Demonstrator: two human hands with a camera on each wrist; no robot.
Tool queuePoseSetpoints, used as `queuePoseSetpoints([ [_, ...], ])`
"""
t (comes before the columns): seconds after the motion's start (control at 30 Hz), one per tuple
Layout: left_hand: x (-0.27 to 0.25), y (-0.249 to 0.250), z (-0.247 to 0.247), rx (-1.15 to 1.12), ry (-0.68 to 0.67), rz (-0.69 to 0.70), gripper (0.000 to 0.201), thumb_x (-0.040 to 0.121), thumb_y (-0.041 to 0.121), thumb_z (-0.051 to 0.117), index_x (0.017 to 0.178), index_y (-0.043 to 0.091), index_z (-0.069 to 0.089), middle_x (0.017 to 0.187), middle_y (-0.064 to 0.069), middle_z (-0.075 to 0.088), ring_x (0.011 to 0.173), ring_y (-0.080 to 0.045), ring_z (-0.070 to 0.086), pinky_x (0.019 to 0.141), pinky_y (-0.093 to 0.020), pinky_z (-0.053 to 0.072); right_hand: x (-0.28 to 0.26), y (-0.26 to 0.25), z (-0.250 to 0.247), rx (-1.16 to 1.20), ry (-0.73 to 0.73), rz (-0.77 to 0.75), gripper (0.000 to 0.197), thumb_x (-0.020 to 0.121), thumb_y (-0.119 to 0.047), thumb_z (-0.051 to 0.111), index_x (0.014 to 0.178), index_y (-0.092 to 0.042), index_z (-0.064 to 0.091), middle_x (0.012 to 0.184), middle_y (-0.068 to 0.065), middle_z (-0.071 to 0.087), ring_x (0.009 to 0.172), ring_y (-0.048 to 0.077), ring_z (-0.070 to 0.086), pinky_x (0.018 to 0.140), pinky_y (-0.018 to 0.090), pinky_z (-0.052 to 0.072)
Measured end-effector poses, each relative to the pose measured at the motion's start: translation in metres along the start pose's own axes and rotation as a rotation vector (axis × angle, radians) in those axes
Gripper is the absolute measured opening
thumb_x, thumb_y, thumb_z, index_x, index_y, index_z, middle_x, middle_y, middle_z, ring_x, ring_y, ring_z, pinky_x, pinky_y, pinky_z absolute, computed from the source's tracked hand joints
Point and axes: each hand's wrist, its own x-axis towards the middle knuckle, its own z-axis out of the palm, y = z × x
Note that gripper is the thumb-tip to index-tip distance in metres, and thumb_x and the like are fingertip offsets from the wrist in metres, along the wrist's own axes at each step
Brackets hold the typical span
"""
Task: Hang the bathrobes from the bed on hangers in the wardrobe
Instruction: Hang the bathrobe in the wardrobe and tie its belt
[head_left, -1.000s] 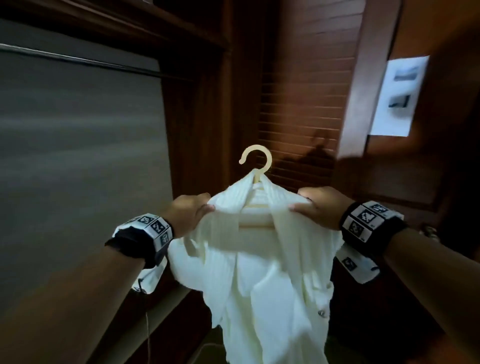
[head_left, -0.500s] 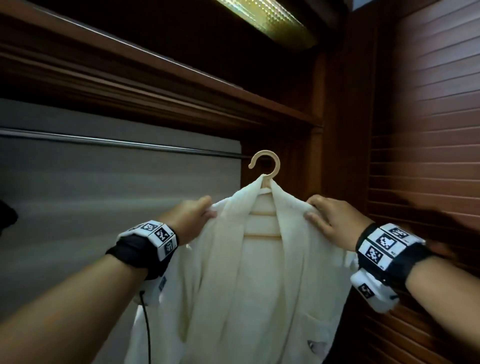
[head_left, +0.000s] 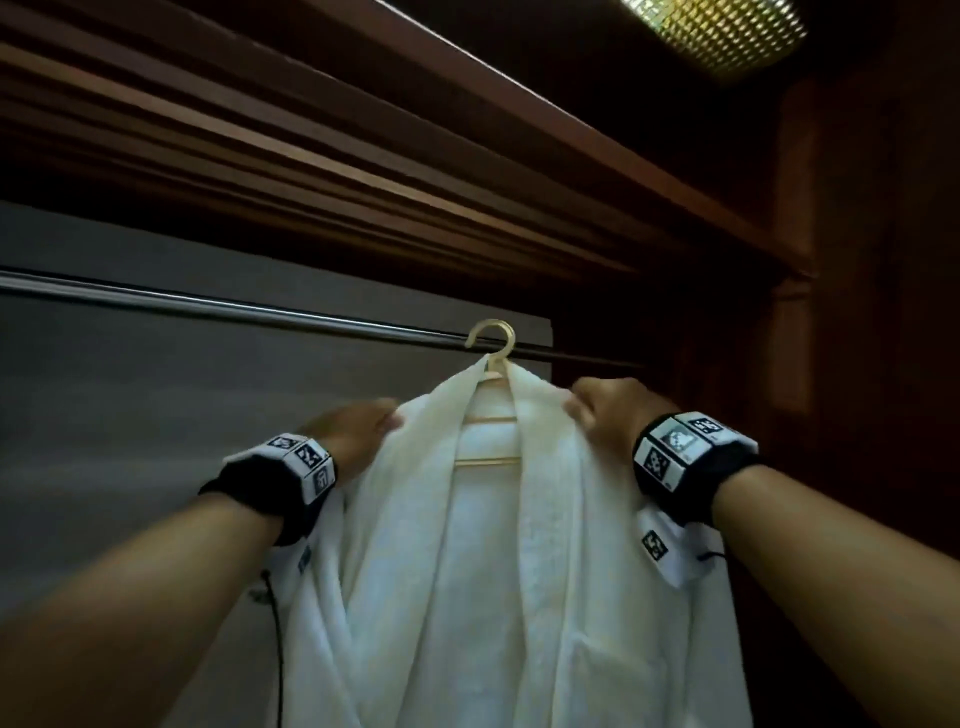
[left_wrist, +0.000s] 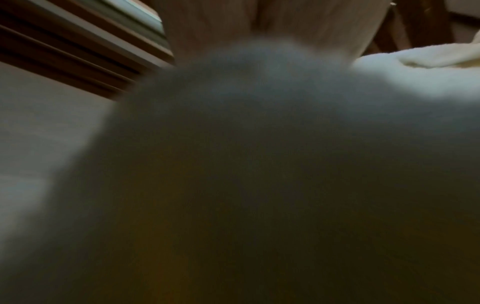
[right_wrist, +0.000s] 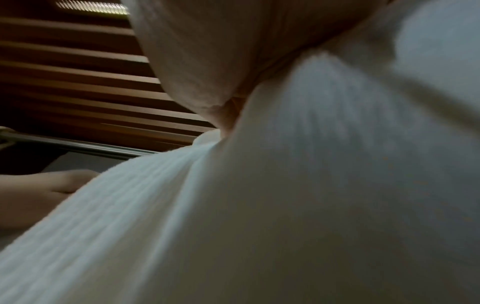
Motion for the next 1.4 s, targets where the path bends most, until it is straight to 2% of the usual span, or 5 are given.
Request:
queuePoseSetpoints([
  [0.2,0.084,-0.018,0.011,-0.041,0.012,0.043,0.024,0.101,0.032,0.046,0.108,0.02,0.066,0.121,-0.004,0.065,0.105,-0.019,0.058,0.08,-0.022,0.034,0.077,-0.013,0.013,-0.158,-0.031,0.084,0.014,0.091,-0.038,0.048,0.093,-0.026,0.056,0.109,0.002,0.062,0.101,0.031,0.061,0.083,0.036,0.051],
  [0.63,0.089,-0.023,0.079,-0.072,-0.094,0.067,0.044,0.096,0.054,0.033,0.115,0.021,0.055,0.115,-0.007,0.065,0.097,-0.024,0.059,0.085,-0.031,0.044,0.065,0.023,0.073,-0.131,-0.145,0.134,0.013,0.092,-0.034,0.04,0.103,-0.027,0.045,0.113,0.007,0.058,0.097,0.032,0.058,0.082,0.039,0.049],
  [0.8,0.089,0.008,0.078,0.038,-0.013,0.127,0.046,0.082,0.072,0.048,0.106,0.033,0.041,0.109,0.006,0.06,0.097,-0.023,0.061,0.077,-0.034,0.046,0.071,0.003,0.092,-0.055,-0.094,0.083,0.049,0.093,-0.053,0.042,0.129,-0.02,0.041,0.128,0.007,0.055,0.116,0.031,0.053,0.094,0.043,0.041],
  [1.17,0.121,0.015,0.079,-0.045,0.168,0.101,0.028,0.1,0.032,0.044,0.103,0.018,0.068,0.11,-0.007,0.069,0.104,-0.028,0.062,0.086,-0.028,0.042,0.095,0.003,0.111,0.083,-0.1,0.049,0.021,0.102,-0.044,0.029,0.1,-0.025,0.037,0.1,0.005,0.057,0.095,0.029,0.057,0.086,0.042,0.042],
  [1.4,0.144,0.037,0.066,-0.18,0.134,-0.108,0.035,0.1,0.022,0.041,0.118,0.006,0.066,0.126,-0.015,0.062,0.115,-0.031,0.056,0.096,-0.028,0.039,0.102,0.015,0.128,0.508,0.221,-0.005,0.029,0.101,-0.037,0.041,0.089,-0.016,0.057,0.082,0.007,0.061,0.077,0.024,0.058,0.069,0.033,0.043],
])
